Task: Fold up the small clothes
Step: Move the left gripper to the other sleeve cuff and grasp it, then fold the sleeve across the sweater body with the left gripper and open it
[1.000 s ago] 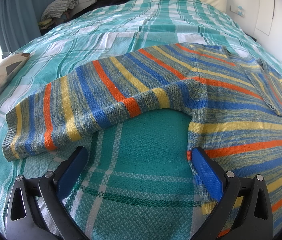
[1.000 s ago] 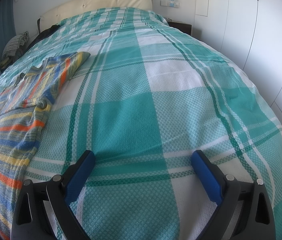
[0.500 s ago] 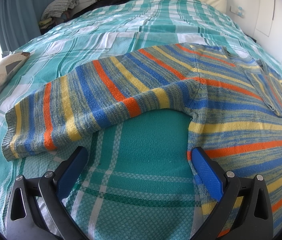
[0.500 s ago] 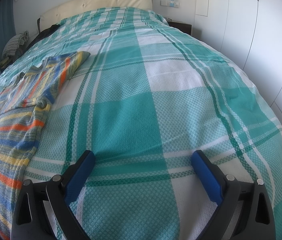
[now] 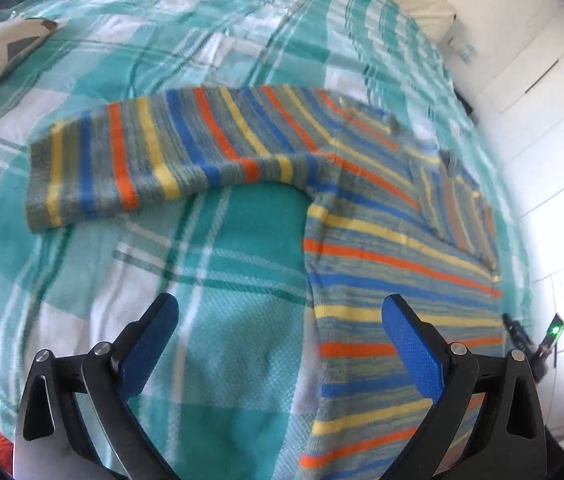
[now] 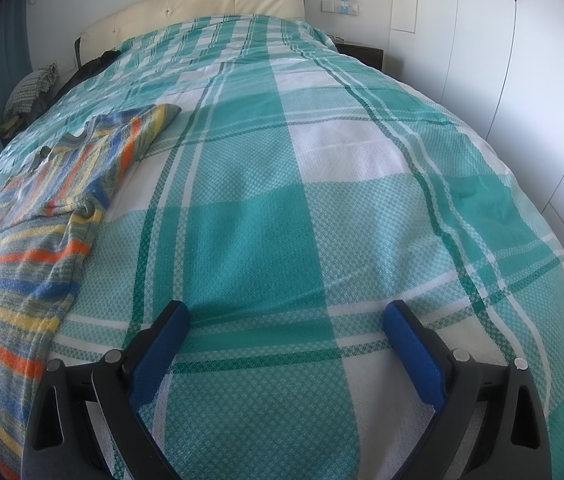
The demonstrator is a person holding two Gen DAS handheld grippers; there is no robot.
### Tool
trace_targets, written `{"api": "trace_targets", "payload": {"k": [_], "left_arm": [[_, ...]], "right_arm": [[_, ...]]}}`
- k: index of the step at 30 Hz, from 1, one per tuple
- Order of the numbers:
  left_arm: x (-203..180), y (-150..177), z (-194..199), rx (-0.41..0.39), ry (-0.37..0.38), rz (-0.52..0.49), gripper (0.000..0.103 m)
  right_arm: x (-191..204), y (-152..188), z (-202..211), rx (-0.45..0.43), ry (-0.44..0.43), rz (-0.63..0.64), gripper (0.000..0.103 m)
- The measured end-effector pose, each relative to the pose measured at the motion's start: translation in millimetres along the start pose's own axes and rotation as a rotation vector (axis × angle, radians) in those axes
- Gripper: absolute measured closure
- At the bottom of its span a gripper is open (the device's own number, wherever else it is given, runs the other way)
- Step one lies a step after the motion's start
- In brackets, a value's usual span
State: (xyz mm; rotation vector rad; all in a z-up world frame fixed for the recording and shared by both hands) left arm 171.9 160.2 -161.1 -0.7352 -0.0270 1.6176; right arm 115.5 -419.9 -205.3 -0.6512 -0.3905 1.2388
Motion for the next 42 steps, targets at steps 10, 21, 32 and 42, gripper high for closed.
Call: {"api": "trace_targets", "payload": {"k": [10, 21, 32, 42], "left_arm": [[167, -61, 12, -0.090, -0.081, 0.471, 0.016], [59, -124, 14, -0.130, -0.011, 0.173, 0.098], [-240, -132, -63, 0.056, 0.214, -0.367, 0.073], [-160, -92, -72, 0.073, 0.085, -0.245, 0.022]], "right_arm": [[0, 0, 1, -0.001, -0.001, -0.001, 0.005], [0, 0, 1, 0.000, 0.008, 0.006, 0.005], [-1, 0, 1, 0.000, 0.006, 0.006, 0.005], [0, -1, 0, 0.002, -0.001, 0.006, 0.004]]}}
Point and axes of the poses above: each gripper's, at about its wrist camera, not at the fingertips, and z roughly against the way its jaws point, x to its left, y to its underside, the point moved 3 cm from there along -z, roughly the way its jaws point, and after that the axes turned 4 degrees about y, right-handed, at the moved point
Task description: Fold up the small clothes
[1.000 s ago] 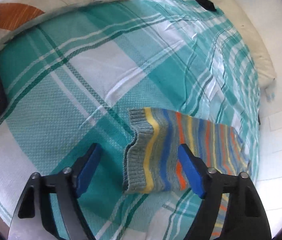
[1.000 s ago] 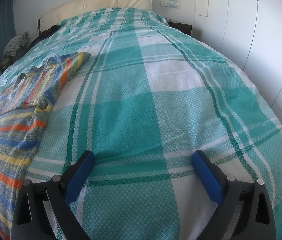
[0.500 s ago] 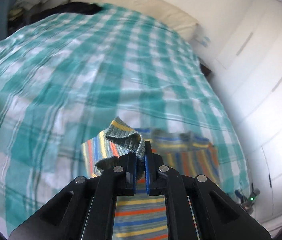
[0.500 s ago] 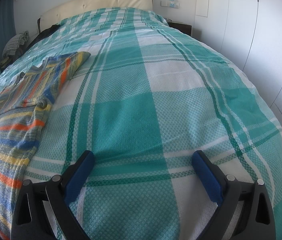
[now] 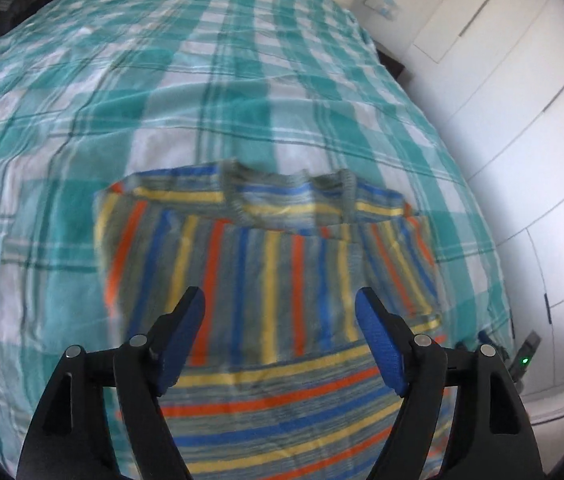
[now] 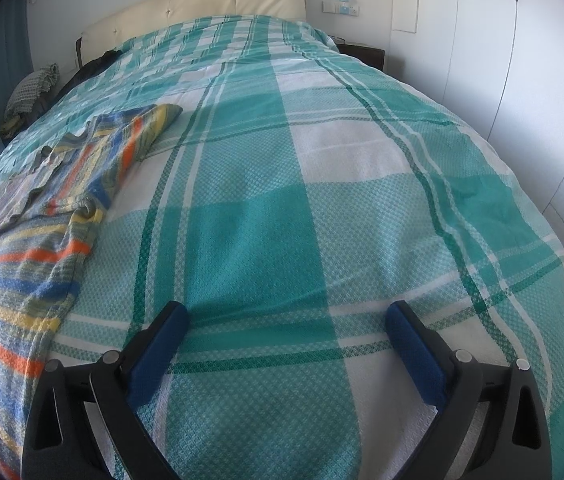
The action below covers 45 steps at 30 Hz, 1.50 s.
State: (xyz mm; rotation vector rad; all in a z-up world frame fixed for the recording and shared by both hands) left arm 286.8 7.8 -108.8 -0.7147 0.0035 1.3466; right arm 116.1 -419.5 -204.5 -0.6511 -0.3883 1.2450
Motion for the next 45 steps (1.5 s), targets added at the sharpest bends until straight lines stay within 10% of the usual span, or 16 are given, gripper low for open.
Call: {"api": "trace_targets", "payload": {"k": [10, 15, 45], "left_arm": [[131, 115, 58, -0.102, -0.332, 0.119, 0.013], [162, 152, 35, -0.101, -0.336, 0.236, 0.011], [151, 157, 16, -0.075, -0.425, 0.104, 0.000]], "right_arm": [[1, -1, -1, 0.002, 0.005, 0.005, 0.003], [2, -1, -1, 0.002, 0.008, 0.007, 0.003], [2, -1, -2, 0.000, 0.010, 0.008, 0.003]]}}
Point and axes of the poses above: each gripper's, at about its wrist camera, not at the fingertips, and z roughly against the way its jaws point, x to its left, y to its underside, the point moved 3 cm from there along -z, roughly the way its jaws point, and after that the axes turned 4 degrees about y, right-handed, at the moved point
